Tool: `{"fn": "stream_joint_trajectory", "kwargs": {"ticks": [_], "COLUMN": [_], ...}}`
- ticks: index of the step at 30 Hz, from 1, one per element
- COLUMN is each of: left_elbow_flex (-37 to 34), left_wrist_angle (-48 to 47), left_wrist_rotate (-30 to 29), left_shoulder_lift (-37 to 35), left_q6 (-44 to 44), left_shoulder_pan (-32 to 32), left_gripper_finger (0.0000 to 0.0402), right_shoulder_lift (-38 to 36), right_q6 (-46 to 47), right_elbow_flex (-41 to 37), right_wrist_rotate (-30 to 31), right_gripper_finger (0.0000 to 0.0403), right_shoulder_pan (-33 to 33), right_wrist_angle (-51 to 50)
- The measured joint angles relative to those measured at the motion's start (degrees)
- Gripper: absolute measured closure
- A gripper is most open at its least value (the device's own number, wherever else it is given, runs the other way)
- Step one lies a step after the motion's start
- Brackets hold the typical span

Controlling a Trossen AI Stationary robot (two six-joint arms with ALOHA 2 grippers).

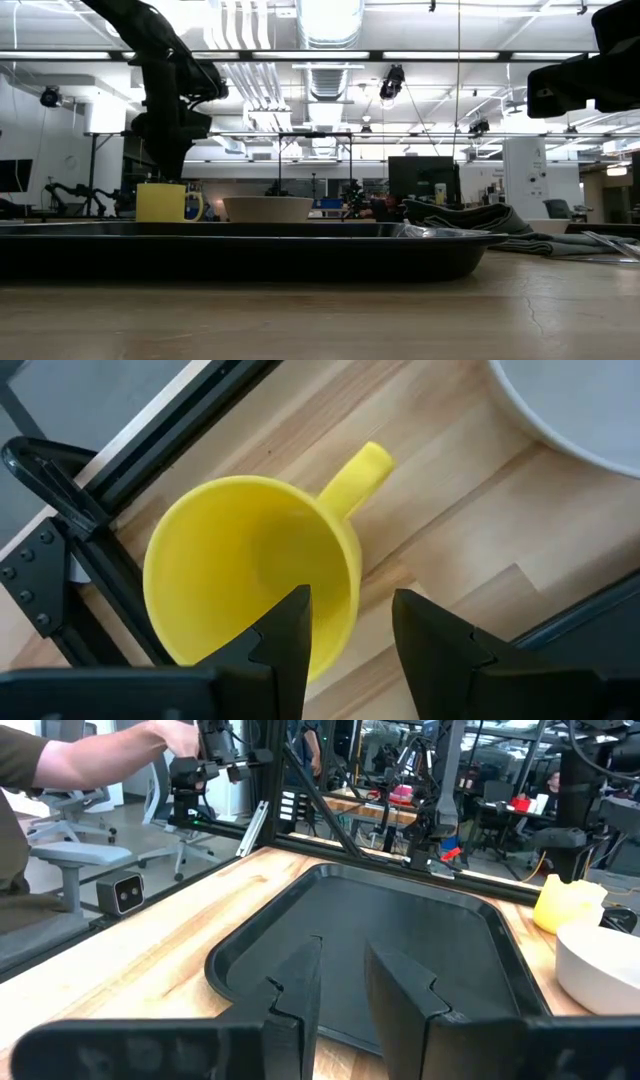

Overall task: Set up tray
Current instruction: Put the yellow mug on the top left of the black serving tray

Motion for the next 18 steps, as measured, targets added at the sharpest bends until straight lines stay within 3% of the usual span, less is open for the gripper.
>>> {"fn": "stream_joint_trajectory", "kwargs": {"ticks": [18], "left_elbow_flex": [-3.33], "left_wrist_angle": [2.48], "left_wrist_rotate": [-0.05], "left_shoulder_lift": [0.25], "left_q6": [-0.2], "left_shoulder_pan": [0.02], "left_gripper_finger": [0.0279], "right_shoulder_lift": [-0.02], "right_q6": [0.0], "right_elbow_flex": [0.01], "right_wrist_rotate": [-0.02], "right_gripper_finger": [0.0335], "right_shoulder_pan": [0.0], "right_wrist_angle": [0.0]}}
